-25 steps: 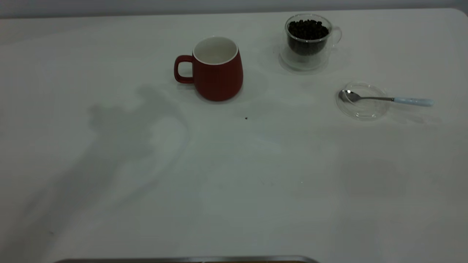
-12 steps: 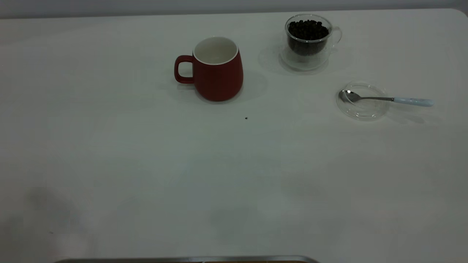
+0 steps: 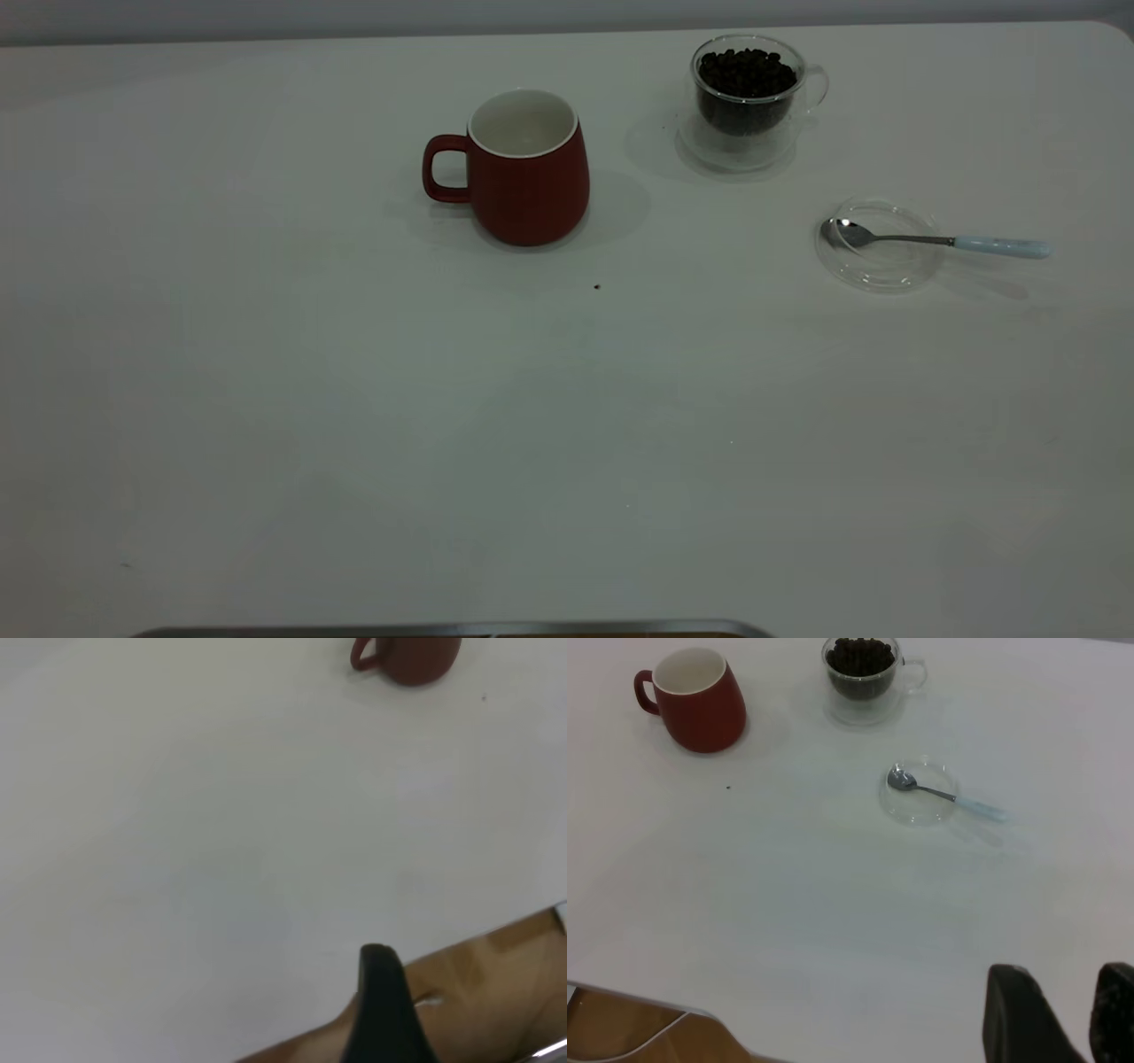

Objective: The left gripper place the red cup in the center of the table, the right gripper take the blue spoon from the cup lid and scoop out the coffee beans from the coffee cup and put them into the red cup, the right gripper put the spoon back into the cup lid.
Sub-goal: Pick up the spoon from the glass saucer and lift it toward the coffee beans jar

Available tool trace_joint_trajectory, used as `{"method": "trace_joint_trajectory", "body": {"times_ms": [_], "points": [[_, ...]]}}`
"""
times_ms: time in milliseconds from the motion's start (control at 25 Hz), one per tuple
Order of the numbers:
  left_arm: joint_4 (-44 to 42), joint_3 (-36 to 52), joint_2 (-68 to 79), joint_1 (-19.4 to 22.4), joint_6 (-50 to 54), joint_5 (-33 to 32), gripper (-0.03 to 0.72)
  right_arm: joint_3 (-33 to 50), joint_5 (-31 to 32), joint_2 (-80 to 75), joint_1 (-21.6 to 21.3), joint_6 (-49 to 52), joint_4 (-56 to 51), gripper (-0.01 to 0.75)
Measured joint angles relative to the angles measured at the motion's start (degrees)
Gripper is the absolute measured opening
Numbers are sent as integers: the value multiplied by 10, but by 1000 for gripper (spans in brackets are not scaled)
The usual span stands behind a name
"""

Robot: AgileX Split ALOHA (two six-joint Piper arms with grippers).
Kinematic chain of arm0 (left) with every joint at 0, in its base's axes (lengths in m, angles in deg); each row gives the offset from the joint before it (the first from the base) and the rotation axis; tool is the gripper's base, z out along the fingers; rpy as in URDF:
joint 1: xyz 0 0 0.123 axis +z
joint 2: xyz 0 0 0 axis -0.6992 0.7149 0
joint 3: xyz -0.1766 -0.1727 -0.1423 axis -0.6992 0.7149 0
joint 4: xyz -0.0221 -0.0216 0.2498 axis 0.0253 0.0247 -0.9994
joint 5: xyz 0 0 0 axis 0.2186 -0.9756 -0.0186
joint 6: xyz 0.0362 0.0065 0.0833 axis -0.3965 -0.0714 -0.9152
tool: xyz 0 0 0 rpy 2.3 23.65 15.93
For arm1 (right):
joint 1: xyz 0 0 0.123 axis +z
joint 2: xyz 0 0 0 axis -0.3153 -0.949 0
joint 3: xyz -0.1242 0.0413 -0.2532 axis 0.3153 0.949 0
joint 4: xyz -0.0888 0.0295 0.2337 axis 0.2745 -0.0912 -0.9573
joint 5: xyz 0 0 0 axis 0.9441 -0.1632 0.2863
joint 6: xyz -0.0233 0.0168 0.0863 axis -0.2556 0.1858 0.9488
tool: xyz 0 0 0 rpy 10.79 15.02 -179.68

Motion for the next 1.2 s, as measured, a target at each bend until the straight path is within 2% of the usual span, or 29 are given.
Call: {"method": "trace_joint_trajectory", "body": {"times_ms": [120, 360, 560, 760, 1000, 1200], "points": [[12, 34, -29, 37, 7, 0, 577, 0, 0, 0, 0, 0, 0, 239], [60, 100, -83, 188, -61, 3, 577, 0, 0, 0, 0, 0, 0, 239], [104, 143, -127, 247, -111, 13, 577, 0, 0, 0, 0, 0, 0, 239], [97, 157, -162, 268, -114, 22, 577, 0, 0, 0, 0, 0, 0, 239], [47, 163, -212, 270, -75, 19, 577, 0, 0, 0, 0, 0, 0, 239], [42, 163, -214, 270, -63, 19, 577, 0, 0, 0, 0, 0, 0, 239]]}}
